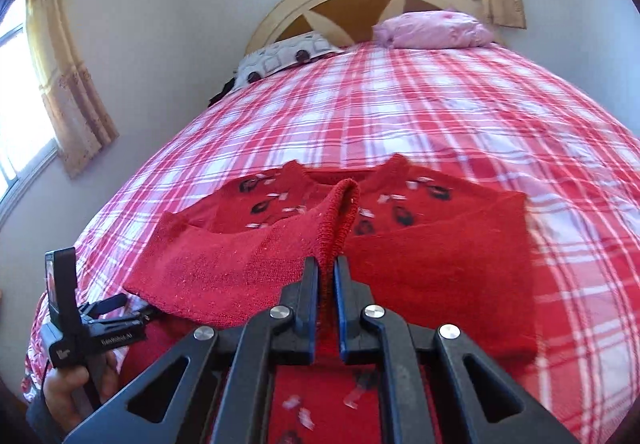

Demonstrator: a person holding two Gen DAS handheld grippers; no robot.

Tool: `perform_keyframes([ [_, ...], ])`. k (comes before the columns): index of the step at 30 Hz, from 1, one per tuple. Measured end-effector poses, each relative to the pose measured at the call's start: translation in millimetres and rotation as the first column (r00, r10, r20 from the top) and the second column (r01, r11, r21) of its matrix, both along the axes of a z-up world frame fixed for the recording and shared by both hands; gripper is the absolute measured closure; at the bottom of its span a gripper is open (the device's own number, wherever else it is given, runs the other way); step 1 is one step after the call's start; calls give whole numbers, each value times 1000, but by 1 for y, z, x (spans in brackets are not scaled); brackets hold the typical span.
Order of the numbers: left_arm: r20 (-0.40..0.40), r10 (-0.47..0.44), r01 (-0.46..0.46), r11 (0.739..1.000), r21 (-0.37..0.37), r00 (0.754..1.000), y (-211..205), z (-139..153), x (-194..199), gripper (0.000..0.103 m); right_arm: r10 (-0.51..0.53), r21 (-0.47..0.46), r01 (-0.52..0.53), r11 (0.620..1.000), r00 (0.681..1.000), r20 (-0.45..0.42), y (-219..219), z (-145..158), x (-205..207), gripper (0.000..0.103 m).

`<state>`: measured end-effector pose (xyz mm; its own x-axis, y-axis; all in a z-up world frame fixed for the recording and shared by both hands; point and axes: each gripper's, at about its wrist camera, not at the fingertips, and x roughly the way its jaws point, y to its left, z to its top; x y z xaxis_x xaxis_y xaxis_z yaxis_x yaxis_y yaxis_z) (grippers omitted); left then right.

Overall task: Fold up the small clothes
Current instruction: 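Fold the held side panel toward the sweater center, open right gripper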

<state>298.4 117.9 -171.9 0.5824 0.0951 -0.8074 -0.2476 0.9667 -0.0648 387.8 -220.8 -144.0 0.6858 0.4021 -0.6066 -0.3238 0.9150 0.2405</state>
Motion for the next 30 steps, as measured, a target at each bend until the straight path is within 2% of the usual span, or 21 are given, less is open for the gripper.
perform_keyframes([
  [11,-1,1,-1,1000,1,1000,1,0,0,0,-133,4,133,991,991,-10,-72,-6,-4,97],
  [28,-2,1,-1,1000,0,1000,0,0,0,0,-200,-8,200,980,977,-79,-110,-44,-29,97],
  [30,-1,1,-1,1000,-2,1000,0,0,0,0,-215,14,217,976,973,-87,-115,-46,-29,97],
])
